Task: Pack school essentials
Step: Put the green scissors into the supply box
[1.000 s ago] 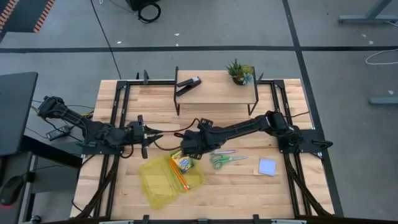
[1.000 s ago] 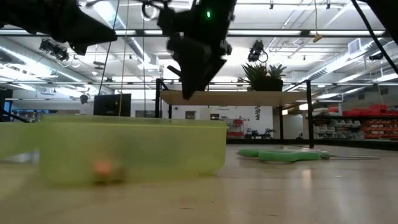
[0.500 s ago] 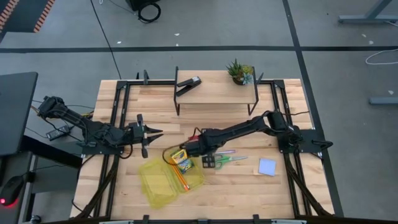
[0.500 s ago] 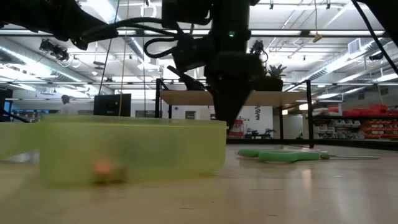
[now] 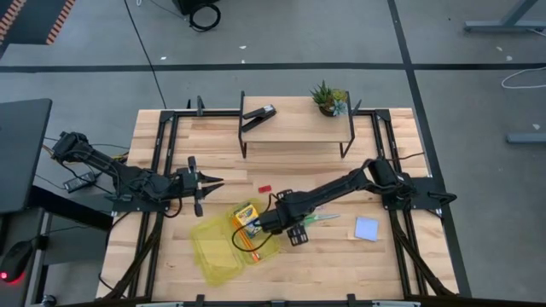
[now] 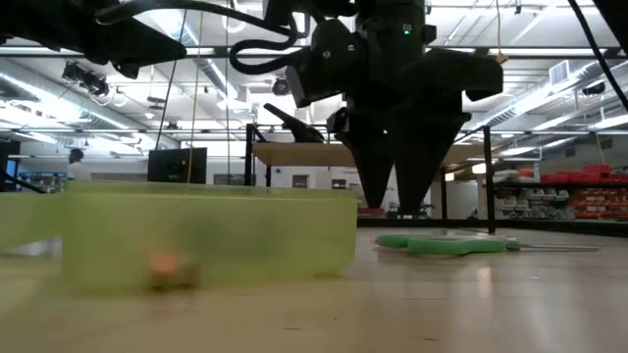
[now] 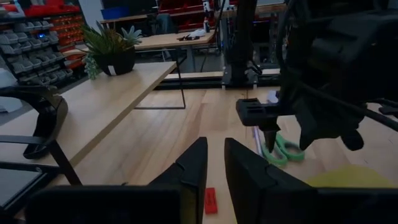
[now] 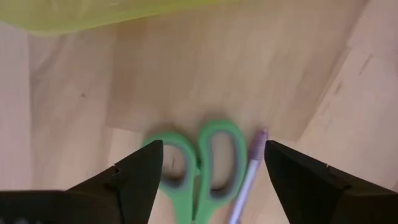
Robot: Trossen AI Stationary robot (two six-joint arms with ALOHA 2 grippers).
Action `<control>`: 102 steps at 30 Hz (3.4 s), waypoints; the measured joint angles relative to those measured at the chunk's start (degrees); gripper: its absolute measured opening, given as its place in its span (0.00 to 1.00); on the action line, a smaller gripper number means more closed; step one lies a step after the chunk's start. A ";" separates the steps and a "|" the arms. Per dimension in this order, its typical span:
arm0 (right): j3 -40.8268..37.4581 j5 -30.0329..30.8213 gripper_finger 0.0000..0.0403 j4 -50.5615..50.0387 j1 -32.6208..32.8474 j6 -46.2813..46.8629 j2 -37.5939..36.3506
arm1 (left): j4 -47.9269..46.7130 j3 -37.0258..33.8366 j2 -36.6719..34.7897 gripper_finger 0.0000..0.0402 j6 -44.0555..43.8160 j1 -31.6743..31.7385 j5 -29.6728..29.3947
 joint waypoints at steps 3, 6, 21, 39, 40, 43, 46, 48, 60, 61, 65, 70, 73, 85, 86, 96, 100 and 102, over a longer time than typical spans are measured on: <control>-0.28 -0.71 0.70 0.28 1.06 -0.42 0.00 | 0.00 0.00 0.00 0.14 -0.02 0.00 0.00; -1.95 -0.86 0.69 0.42 1.63 -0.37 -0.05 | -0.01 0.00 0.00 0.13 -0.02 0.00 0.00; -8.33 -3.41 0.56 4.40 1.09 0.11 -0.09 | -0.33 0.00 0.00 0.12 -0.06 0.00 0.02; -8.40 -4.91 0.22 6.03 1.01 -1.07 -0.09 | -0.37 0.00 0.00 0.11 -0.01 0.00 0.02; -8.39 -4.91 0.22 6.03 1.01 -0.77 -0.09 | -0.38 0.00 0.00 0.11 0.00 0.00 0.02; -8.16 -4.91 0.25 5.73 1.01 0.04 -0.08 | -0.37 0.00 0.00 0.12 -0.02 0.00 0.02; -6.69 -4.54 0.27 5.48 1.01 0.85 0.15 | -0.37 0.00 0.00 0.11 0.00 0.00 0.02; -5.12 -3.82 0.27 4.36 0.97 1.24 0.15 | -0.39 0.00 0.00 0.11 -0.02 0.00 0.02; 9.34 -1.68 0.27 -0.69 0.75 7.57 0.13 | -5.02 0.00 -0.06 0.09 -2.90 -0.11 0.04; 10.76 -1.13 0.27 -0.27 0.55 8.66 0.13 | -5.10 0.00 -0.24 0.08 -2.95 -0.11 0.04; 15.03 -0.67 0.27 1.50 -0.89 14.95 0.07 | -5.15 -0.02 -1.50 0.04 -3.01 -0.11 -0.33; 15.80 -2.05 0.27 11.05 -2.51 23.60 0.04 | -5.13 -0.02 -1.91 0.02 -5.11 -0.07 -0.66; 15.80 -3.27 0.27 15.88 -3.02 29.52 0.04 | -5.67 -0.02 -1.54 0.03 -8.41 -0.07 -0.68; 15.79 6.94 0.27 26.56 -1.79 42.58 0.04 | -3.03 -0.02 -1.50 0.10 -8.84 -0.07 -0.68; 15.78 7.46 0.27 26.70 -1.73 43.04 0.04 | -2.81 -0.02 -1.51 0.10 -8.80 -0.07 -0.68; 15.63 11.31 0.27 29.22 -1.53 43.25 3.47 | -3.01 -0.02 -1.51 0.08 -8.00 -0.07 -0.70; 15.55 11.40 0.27 28.30 -1.67 43.58 4.46 | -3.29 -0.02 -1.53 0.09 -7.29 -0.07 -0.69; 15.49 11.29 0.27 28.49 -1.61 43.89 4.47 | -3.86 -0.02 -1.49 0.10 -7.36 -0.07 -0.70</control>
